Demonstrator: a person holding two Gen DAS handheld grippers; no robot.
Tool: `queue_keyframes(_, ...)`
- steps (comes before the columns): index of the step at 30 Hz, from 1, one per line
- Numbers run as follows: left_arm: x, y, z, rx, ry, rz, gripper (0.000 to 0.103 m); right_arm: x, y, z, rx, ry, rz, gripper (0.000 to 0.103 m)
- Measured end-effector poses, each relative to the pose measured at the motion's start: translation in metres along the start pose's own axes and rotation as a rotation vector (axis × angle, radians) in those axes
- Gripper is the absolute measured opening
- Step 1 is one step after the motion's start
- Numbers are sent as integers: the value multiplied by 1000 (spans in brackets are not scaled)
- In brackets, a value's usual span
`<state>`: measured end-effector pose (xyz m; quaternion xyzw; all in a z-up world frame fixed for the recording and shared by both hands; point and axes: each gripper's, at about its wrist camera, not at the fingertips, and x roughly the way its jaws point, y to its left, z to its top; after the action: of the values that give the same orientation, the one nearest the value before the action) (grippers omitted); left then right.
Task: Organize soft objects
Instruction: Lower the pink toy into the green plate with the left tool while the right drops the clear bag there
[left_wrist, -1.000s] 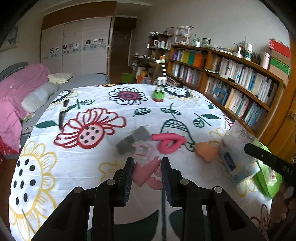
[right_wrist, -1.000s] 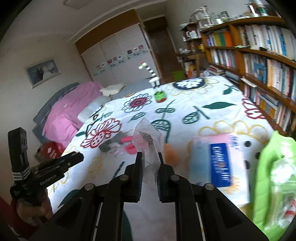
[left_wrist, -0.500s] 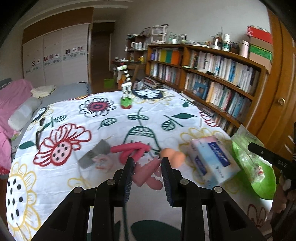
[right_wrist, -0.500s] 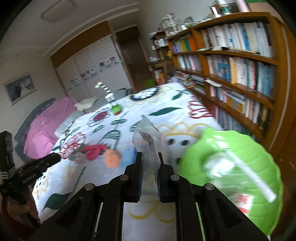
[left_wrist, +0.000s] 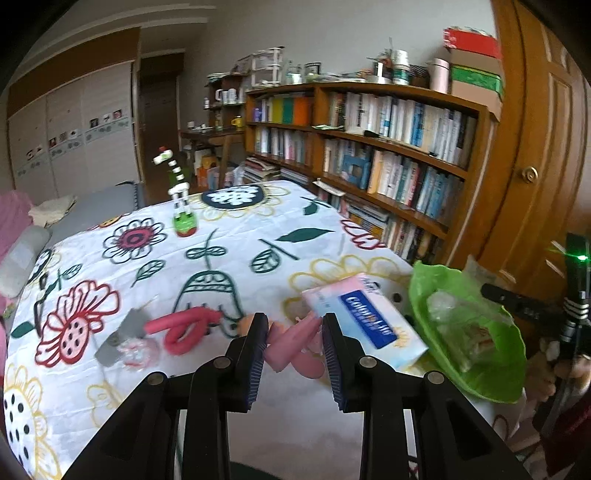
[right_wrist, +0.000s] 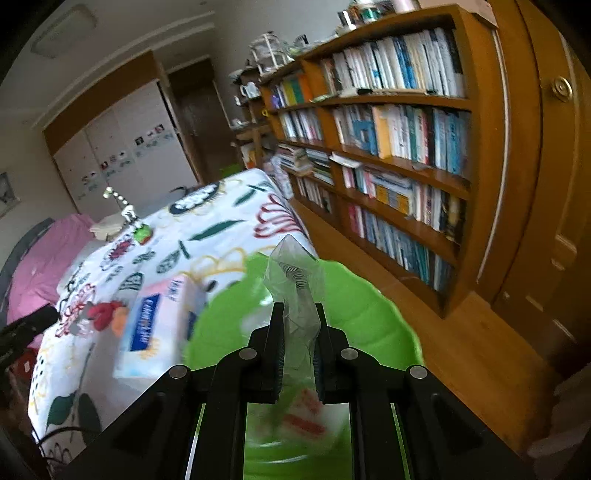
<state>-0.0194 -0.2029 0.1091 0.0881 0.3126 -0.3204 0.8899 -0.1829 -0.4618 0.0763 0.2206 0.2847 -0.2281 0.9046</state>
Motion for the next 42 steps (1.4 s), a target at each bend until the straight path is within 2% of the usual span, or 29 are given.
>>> queue_keyframes(3,4,-14,4,20,0,-23,32,8,-11,-3,8,31,-10,13)
queue_keyframes(12,17,-59,14,91,13,-130,32,20,-24,-19,26,107,33,13)
queue_keyframes(28,56,-130,9,160,129,-356,32,5,-30,-16,16,48,19,15)
queue_keyframes(30,60,-135,8,155,138,-374,40,4,-31,-16,16,49,18,15)
queue_keyframes(32,61,-136,7,145,141,-382,60,4,-33,-16,18,50,22,15)
queue_keyframes(42,60,-124,6,115,139,-342,68,0,-33,-15,12,30,21,15)
